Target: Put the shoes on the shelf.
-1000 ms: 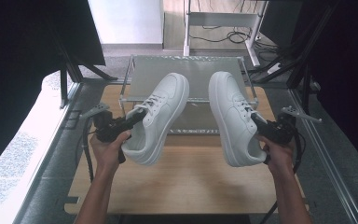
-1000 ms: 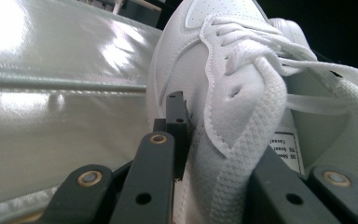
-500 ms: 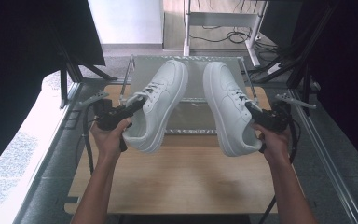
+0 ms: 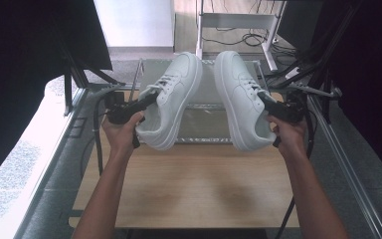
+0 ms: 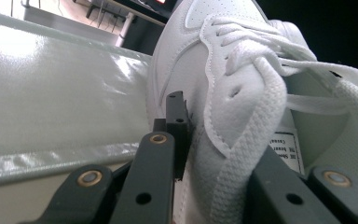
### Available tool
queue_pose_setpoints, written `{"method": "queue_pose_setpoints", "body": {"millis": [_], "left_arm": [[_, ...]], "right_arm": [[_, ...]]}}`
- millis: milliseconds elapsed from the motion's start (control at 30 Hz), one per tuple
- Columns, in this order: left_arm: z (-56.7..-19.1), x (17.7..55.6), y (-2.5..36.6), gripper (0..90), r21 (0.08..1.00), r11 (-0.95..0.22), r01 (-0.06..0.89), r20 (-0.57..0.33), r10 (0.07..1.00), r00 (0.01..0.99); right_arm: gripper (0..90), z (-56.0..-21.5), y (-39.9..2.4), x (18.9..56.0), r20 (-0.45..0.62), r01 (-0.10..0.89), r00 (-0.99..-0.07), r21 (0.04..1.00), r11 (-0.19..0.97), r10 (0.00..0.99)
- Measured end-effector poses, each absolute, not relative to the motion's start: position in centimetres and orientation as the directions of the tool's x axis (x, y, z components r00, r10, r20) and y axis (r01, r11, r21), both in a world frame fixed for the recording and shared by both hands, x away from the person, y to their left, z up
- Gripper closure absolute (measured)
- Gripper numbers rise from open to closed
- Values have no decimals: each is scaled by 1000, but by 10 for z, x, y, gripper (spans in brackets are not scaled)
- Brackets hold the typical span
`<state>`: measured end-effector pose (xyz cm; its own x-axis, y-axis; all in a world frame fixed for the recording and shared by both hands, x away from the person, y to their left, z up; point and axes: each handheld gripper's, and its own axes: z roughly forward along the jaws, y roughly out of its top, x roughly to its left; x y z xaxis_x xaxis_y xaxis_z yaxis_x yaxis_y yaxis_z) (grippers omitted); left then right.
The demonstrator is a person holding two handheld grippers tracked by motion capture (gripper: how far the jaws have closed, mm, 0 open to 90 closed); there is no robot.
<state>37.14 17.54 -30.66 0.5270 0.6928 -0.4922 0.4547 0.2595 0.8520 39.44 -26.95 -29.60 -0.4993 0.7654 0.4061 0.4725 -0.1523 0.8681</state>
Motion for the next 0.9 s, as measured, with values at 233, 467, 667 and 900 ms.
{"method": "queue_pose_setpoints", "body": {"millis": [233, 467, 667, 900], "left_arm": [[-297, 380, 174, 829, 853, 270, 447, -493, 697, 520], [-287, 389, 172, 828, 855, 278, 438, -491, 707, 509], [-279, 401, 169, 828, 854, 279, 438, -488, 721, 492], [-278, 412, 167, 828, 846, 283, 452, -496, 728, 474]], "right_arm": [[865, -285, -267, 404, 399, 468, -484, 870, -155, 779], [865, -277, -266, 412, 399, 471, -467, 867, -160, 789], [865, -270, -261, 424, 391, 478, -450, 865, -154, 803], [865, -264, -255, 434, 383, 484, -433, 863, -148, 816]]}}
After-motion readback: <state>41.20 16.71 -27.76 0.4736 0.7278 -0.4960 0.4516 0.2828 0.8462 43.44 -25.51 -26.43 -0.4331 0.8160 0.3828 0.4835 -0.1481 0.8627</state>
